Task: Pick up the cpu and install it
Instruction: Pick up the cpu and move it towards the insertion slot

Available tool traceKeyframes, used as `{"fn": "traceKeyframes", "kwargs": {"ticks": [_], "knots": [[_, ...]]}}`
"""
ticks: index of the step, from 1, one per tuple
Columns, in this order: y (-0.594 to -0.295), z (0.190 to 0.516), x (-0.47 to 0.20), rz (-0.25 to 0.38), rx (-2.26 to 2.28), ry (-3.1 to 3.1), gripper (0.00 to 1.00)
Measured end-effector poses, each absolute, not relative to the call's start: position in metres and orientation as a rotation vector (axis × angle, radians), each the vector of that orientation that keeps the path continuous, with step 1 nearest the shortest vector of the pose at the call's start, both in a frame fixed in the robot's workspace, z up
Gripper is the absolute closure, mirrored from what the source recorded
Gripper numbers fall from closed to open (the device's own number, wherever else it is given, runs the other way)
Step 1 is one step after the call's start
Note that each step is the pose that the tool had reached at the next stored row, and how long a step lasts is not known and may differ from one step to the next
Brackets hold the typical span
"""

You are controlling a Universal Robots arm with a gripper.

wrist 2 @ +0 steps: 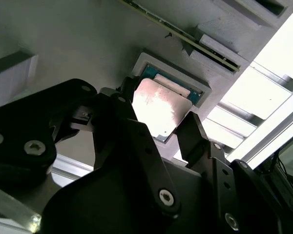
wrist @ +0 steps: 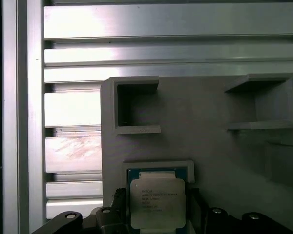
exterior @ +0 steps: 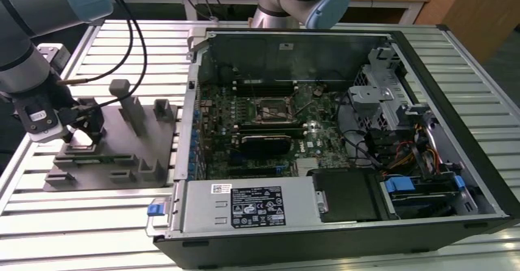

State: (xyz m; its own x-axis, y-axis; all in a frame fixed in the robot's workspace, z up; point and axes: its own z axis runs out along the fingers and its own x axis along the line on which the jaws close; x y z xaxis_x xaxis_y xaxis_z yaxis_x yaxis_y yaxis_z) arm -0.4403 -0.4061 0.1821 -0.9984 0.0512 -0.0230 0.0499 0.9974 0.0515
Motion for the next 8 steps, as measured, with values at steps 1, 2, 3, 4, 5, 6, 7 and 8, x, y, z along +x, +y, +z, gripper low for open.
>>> {"fn": "traceKeyframes", "kwargs": {"ticks": [1,2,3,4,5,6,7,8], "knots": [[-0.4061,0.1821,-0.4403,0.079,0.079,3.115,0.38],[-0.4061,0.1822,-0.4403,0.079,0.079,3.116,0.38],[-0.4061,0.1822,-0.4403,0.079,0.079,3.116,0.38],[-0.4061,0.1822,-0.4403,0.079,0.079,3.116,0.38],[-0.4062,0.1822,-0.4403,0.079,0.079,3.116,0.38],[-0.4061,0.1822,-0.4403,0.079,0.079,3.116,0.38],[-0.4062,0.1821,-0.4403,0.079,0.079,3.116,0.40],[-0.4062,0.1821,-0.4404,0.079,0.079,3.116,0.46]]}}
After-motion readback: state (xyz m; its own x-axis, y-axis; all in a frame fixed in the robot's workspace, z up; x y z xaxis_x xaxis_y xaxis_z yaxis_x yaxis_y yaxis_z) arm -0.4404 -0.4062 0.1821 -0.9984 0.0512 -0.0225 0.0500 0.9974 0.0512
